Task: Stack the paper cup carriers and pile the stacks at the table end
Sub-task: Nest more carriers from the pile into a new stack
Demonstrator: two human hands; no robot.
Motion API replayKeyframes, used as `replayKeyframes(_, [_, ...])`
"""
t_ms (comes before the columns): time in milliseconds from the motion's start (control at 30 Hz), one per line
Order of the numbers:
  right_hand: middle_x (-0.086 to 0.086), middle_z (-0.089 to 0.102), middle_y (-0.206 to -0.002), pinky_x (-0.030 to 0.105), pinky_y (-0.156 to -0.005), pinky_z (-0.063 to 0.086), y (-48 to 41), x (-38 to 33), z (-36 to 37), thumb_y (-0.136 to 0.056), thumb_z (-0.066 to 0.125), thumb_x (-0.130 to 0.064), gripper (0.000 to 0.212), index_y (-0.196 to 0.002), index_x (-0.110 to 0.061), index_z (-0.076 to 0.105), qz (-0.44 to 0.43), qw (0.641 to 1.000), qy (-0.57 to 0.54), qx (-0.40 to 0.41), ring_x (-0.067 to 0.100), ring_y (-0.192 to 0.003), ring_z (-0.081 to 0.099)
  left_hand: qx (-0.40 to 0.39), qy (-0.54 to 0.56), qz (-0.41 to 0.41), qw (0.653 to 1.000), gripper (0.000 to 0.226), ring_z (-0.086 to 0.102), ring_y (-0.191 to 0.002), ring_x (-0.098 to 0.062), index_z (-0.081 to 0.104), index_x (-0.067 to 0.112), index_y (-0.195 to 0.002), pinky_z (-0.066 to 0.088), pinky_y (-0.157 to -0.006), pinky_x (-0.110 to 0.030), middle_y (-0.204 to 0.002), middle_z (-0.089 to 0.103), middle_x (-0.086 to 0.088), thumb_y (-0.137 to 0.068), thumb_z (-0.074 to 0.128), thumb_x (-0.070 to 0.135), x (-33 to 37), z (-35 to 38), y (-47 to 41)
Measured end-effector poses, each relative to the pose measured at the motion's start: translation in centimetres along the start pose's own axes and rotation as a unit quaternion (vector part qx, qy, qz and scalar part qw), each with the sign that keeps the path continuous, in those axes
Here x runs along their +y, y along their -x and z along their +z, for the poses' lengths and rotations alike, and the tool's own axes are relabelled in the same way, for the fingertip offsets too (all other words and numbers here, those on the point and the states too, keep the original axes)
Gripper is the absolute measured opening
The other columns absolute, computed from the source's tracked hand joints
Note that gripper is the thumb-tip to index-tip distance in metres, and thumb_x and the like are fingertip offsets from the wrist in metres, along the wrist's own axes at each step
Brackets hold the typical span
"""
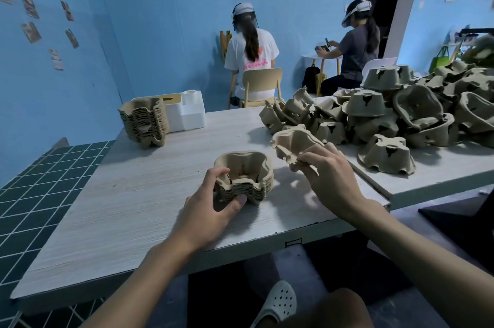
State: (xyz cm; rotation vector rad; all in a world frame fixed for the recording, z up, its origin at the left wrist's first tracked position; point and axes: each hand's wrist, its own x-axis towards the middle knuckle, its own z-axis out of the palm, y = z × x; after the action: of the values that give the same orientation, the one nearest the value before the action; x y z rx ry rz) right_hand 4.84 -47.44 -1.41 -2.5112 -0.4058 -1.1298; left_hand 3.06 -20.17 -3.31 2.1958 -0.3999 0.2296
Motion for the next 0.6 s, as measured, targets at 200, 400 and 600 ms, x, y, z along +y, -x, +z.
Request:
replayKeyframes(200, [0.004,0.062,-0.103,0.043,-0.072,0.052,-2.2,-0.8,0.3,-0.090,0.064,-0.008,0.009,-0.095,-0.006,0.072,-0.012,0.993,-0.103,0.054,0.024,-0.092,0.056,-0.014,0.004,-0.017,1.000,0.065,0.061,-0.115,-0.020,0.033,0.064,-0.121,0.047,-0.101,-0.052,-0.118,0.064,0.019,-0.065,0.056,0.086,0.1,0.8,-2.7])
replayKeyframes(400, [0.007,0.054,-0.116,0.047,-0.079,0.052,-3.9,-0.3,2.5,-0.090,0.063,0.001,0.016,-0.097,-0.011,0.069,-0.039,0.985,-0.160,0.049,0.028,-0.097,0.060,0.004,0.017,-0.006,1.000,0.063,0.066,-0.108,-0.017,0.035,0.057,-0.122,0.052,-0.096,-0.046,-0.112,0.068,0.019,-0.068,0.060,0.077,0.8,2.0,-5.9])
replayKeyframes(600, [0.010,0.054,-0.117,0.022,-0.083,0.046,-4.6,-0.3,4.3,-0.083,0.054,0.018,0.031,-0.100,-0.003,0.070,-0.063,0.986,-0.152,0.027,0.004,-0.103,0.049,-0.006,-0.003,-0.024,1.000,0.129,0.061,-0.119,-0.024,-0.001,0.062,-0.143,0.047,-0.103,-0.050,-0.128,0.061,0.007,-0.044,0.079,0.079,0.5,1.2,-8.5])
